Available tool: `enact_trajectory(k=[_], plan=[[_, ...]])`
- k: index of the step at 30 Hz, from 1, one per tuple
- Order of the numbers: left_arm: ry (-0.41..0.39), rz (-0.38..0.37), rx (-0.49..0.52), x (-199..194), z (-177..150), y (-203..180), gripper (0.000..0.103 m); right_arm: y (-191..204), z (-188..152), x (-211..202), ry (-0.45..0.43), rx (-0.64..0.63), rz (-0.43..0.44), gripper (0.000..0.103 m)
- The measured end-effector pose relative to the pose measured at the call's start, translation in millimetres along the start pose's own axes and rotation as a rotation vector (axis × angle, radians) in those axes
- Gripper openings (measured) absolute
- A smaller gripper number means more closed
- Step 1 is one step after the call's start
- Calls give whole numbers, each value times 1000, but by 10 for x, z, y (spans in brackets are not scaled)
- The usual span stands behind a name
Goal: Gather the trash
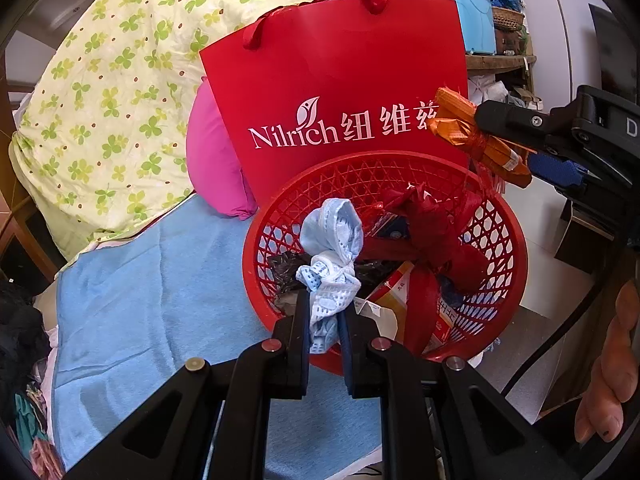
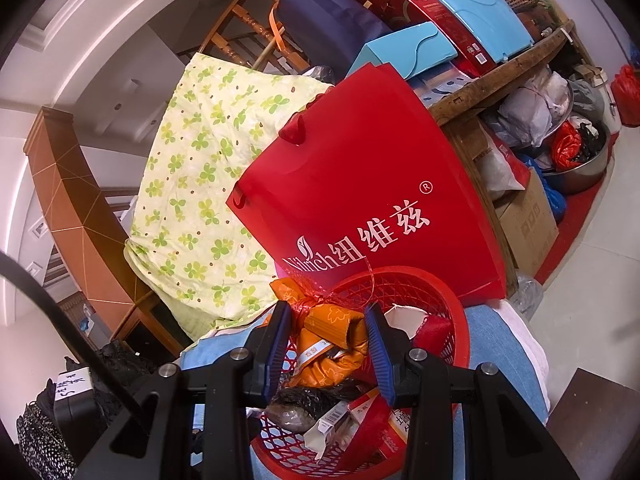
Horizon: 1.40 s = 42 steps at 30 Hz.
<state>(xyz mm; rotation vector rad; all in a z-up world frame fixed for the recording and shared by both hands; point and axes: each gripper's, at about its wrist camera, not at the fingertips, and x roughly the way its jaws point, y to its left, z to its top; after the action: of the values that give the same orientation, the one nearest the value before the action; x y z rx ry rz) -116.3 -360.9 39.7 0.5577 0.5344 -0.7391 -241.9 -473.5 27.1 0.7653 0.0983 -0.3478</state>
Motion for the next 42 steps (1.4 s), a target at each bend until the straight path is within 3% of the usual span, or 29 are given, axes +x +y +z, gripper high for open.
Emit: enact_trajectory(k=[20,22,23,30,42], plan=[[4,-29,-10,113,14,-22,16,2,-52,120,55,49,-9,43],[-1,-31,-6,116,8,-30,19,-27,-44,121,61,68,-7,58],[-1,-35,-6,122,2,-33,23,-38,-40,117,61,76,-6,60],[-28,-27,-2,96,-26,-19,57,-33,-56,108,60,90,-1,60],[-40,15,-23,-27,-56,154,70,33,-67,136,55,73,-17,60]])
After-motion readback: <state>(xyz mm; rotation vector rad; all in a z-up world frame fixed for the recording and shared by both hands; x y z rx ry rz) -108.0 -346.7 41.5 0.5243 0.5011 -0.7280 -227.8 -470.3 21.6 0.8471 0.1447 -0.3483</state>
